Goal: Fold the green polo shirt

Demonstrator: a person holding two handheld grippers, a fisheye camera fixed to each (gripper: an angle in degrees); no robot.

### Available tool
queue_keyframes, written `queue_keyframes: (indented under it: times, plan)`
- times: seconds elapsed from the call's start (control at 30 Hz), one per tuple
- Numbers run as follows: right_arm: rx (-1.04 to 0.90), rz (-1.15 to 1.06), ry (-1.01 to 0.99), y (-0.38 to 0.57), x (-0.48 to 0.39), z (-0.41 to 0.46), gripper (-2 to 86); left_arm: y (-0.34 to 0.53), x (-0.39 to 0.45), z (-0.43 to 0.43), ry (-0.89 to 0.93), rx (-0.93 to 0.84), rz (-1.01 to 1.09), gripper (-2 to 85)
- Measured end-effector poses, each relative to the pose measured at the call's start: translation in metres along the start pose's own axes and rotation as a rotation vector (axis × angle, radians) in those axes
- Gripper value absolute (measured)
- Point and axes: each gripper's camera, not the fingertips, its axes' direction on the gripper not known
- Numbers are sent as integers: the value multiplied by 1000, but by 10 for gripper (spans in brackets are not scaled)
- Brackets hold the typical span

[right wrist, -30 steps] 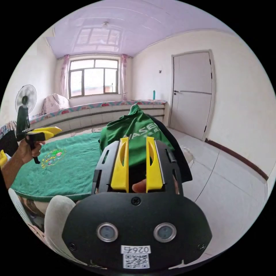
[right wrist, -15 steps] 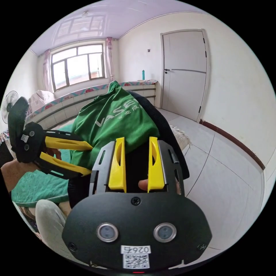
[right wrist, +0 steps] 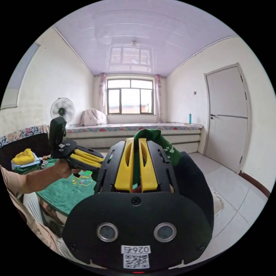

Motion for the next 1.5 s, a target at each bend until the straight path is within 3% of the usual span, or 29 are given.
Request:
queue_keyframes:
  times: [0.2, 0.4, 0.67, 0.8, 0.9, 1.1, 1.3, 1.5]
  plan:
    - [74, -35, -421, -21, -156, 31, -11, 124, 6, -171, -26, 291, -141, 9]
    - [-50, -23, -778, 40, -348, 127, -11, 279, 12, -226, 64, 433, -285, 9]
    - [-410, 38, -781, 200, -533, 296, 8, 490, -46, -171, 82, 352, -667, 9]
    - [-638, 99, -778, 288, -563, 358, 33, 607, -75, -132, 97, 453, -910, 10]
    - [-646, 104, -757, 305, -578, 359, 38, 667, -89, -109, 198, 605, -1076, 11]
    - [-523, -46, -761, 300, -667, 309, 59, 689, -97, -81, 114, 562, -1082, 21]
    - [-468, -331, -807, 328, -792, 247, 92, 698, -89, -18, 211, 637, -1099, 40]
    - [-463, -342, -768, 349, -835, 230, 116, 694, -82, 26, 227, 639, -1030, 86]
